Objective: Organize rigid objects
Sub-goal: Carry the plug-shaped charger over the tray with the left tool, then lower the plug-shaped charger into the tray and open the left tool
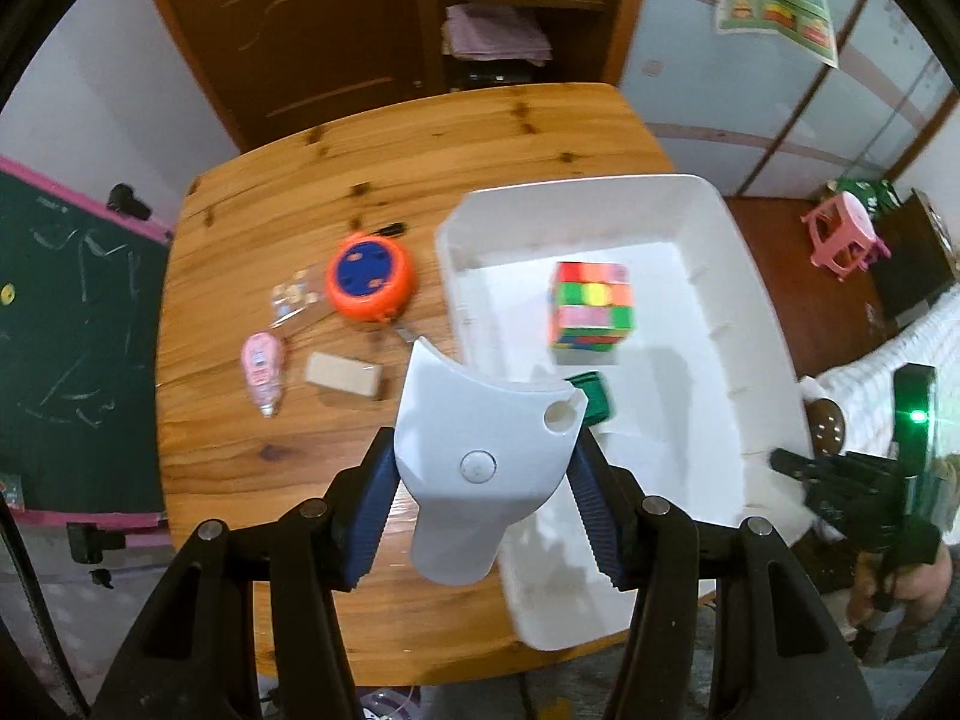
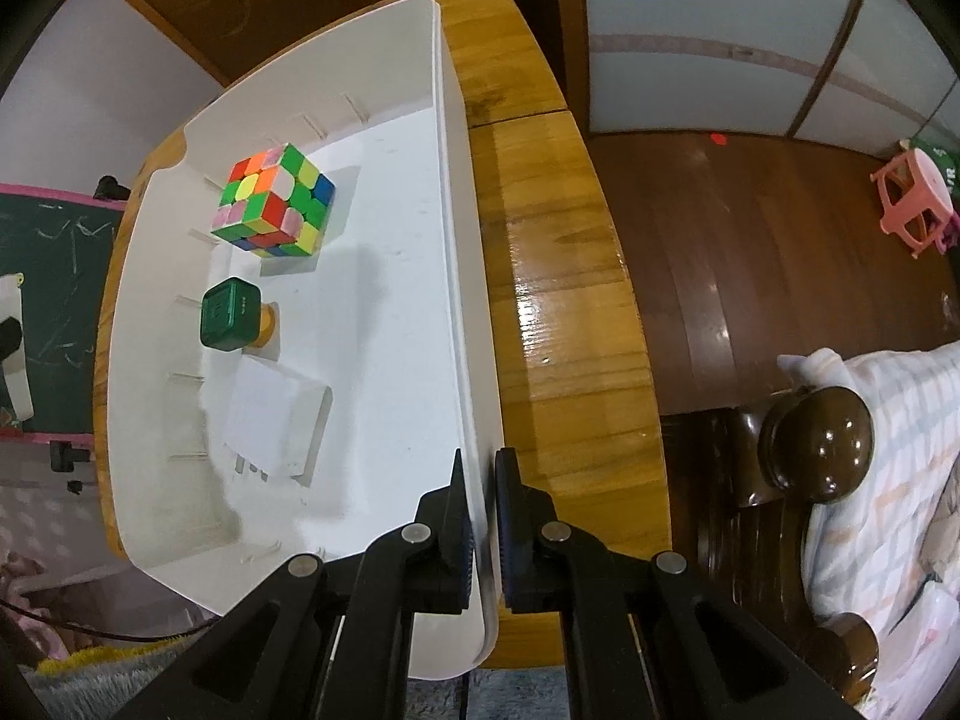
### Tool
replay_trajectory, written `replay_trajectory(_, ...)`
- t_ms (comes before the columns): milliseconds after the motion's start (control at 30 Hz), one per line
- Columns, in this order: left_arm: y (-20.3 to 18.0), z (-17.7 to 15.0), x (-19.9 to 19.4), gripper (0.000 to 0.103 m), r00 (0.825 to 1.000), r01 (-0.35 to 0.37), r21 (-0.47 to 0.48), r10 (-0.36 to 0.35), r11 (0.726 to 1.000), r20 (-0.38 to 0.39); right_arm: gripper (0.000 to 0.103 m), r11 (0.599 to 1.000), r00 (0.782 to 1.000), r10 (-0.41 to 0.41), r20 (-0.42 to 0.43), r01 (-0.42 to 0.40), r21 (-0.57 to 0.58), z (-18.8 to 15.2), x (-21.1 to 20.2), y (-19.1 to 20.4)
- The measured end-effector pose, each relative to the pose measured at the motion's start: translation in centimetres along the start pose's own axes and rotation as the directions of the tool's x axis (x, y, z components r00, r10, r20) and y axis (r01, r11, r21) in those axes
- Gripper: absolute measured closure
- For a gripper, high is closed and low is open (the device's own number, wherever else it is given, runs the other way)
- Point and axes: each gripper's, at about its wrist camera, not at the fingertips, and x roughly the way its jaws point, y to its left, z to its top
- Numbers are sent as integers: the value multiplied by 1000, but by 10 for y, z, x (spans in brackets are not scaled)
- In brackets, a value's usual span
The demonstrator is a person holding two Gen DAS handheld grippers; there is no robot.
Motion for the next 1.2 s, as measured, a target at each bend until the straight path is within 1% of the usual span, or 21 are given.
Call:
replay_trajectory(133,-28,6,1,43,1000,24,35,-24,999,-12,96,1000,1000,14,-2,-14,-1,-1,2,-3)
replay_trajectory(300,-57,16,7,43,999,28,73,-26,997,-21,96,1000,1000,11,-3,-11,-9,-1,2,-2)
replay_trajectory(433,-78,27,24,43,999,26,94,-22,995,-45,96,1000,1000,19,-7,-19,2,0,2,-3)
replay_trajectory(700,-103,45,64,43,995,19,117,-8,993,-96,96,1000,1000,17,-10,-17,-12,0,2,-1)
replay_trajectory(900,-117,56,97,43,991,-19,147,38,989,-129,96,1000,1000,24,-10,-24,-9,0,2,-3)
replay_trajectory(1100,-126,65,132,43,983,-68,173,95,983,-157,96,1000,1000,20,-8,-20,-11,0,2,-2)
replay_trajectory(1167,-129,66,139,43,982,-87,187,116,978,-151,96,1000,1000,20,-7,-20,-10,0,1,-1)
replay_trajectory(1200,-133,67,140,43,982,-110,206,139,972,-129,96,1000,1000,20,-7,-20,-11,0,1,-1)
